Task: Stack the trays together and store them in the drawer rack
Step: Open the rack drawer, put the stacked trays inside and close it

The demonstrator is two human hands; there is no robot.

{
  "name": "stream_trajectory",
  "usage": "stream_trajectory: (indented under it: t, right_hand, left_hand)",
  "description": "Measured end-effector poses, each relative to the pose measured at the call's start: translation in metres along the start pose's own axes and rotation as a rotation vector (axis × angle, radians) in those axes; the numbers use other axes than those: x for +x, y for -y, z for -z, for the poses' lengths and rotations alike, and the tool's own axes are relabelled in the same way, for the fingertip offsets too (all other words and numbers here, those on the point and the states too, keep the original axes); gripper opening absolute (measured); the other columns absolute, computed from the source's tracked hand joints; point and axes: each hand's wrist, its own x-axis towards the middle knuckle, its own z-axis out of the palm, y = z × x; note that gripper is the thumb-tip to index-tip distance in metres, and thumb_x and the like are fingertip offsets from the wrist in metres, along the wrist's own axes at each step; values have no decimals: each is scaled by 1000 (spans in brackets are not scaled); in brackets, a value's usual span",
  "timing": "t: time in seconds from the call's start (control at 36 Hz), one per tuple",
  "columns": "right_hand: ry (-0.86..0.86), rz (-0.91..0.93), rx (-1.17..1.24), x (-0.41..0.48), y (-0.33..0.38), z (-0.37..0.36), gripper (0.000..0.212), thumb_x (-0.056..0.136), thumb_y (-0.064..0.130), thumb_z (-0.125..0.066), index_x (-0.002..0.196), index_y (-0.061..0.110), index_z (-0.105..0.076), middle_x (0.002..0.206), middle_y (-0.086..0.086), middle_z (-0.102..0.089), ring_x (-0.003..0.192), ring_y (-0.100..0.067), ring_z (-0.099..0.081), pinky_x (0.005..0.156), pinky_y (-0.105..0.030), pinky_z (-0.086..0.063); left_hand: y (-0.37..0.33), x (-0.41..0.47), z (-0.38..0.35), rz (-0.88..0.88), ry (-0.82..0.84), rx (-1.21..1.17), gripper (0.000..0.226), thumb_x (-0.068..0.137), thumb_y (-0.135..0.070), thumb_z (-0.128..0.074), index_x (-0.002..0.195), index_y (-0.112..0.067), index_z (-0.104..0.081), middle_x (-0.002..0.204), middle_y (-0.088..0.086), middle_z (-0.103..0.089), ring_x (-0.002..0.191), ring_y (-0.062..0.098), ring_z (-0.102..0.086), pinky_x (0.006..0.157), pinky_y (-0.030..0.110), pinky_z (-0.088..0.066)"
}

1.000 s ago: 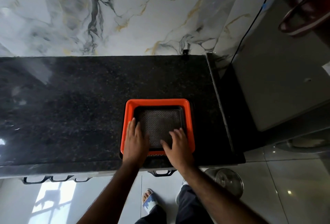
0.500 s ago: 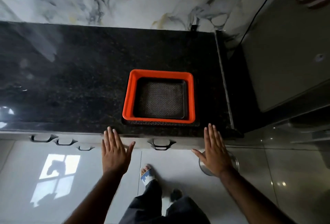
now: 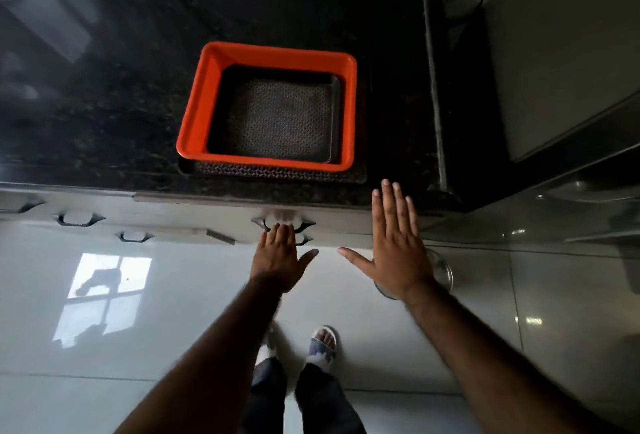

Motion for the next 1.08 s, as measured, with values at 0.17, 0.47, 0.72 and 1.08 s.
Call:
stream_trajectory:
  t: [0.17, 0.47, 0.72, 1.08]
  right_hand:
    - [-14, 7, -28, -1, 0, 0, 113, 85, 84, -33, 159, 2, -7, 168, -19, 0, 157, -34, 0, 124, -55, -16]
    - [62, -93, -25, -90, 28, -13, 101, 90, 78, -33, 160, 8, -9, 169, -11, -7, 157, -30, -4, 125, -53, -15]
    - [220, -182, -41, -127, 58, 9, 111, 83, 87, -28, 158, 6, -16, 165, -14, -23, 156, -31, -13, 124, -51, -19]
    - [325, -161, -19, -249, 98, 30, 120, 78, 91, -33, 158, 2, -16, 168, -17, -12, 156, -35, -7, 124, -54, -17]
  left_hand:
    - [13, -9, -12, -59, 22, 13, 95, 86, -76, -31, 152, -9, -30, 155, 10, -40, 145, 28, -32, 121, 40, -24]
    - [85, -98, 25, -52, -596, 2, 70, 93, -56, -48, 145, -11, -40, 149, 20, -36, 138, 38, -36, 114, 46, -34]
    - [127, -132, 19, -33, -262, 136, 112, 75, -77, -54, 155, -5, -20, 158, 21, -31, 149, 39, -22, 122, 56, -15]
    - [123, -250, -36, -44, -182, 35, 100, 88, -80, -18, 157, -8, -15, 165, 13, -17, 154, 33, -10, 124, 51, -8]
